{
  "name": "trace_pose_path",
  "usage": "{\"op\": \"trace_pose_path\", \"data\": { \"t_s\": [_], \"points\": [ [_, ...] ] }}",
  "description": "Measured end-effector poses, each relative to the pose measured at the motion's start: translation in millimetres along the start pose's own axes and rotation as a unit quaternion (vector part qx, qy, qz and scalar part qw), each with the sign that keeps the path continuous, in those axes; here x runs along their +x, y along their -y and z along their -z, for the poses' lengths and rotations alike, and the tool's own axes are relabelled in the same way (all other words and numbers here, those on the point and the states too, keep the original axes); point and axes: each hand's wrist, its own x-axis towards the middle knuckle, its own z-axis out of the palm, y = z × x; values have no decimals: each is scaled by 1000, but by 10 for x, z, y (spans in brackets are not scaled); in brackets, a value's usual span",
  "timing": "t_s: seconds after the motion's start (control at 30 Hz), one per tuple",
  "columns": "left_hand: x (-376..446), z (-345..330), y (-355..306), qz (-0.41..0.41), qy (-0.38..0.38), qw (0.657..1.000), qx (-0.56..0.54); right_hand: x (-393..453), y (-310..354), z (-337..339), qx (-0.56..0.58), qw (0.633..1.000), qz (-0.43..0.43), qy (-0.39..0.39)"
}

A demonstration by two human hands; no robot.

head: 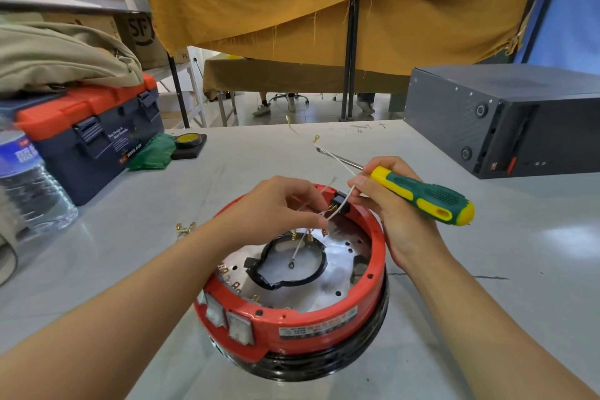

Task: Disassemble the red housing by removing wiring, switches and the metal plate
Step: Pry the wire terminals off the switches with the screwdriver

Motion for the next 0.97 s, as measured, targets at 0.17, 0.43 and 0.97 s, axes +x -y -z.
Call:
{"op": "trace_pose_path", "data": {
  "t_s": [0.17,0.43,0.97],
  "points": [
    [12,13,-28,7,14,1000,-9,-15,-39,-31,-15,1000,-13,0],
    [37,27,-50,2,44,998,-42,-28,-14,-43,-14,1000,-8,-2],
    [-401,598,413,102,-177,952,-228,-64,-11,-26,-138,989,35,44]
  ]
}}
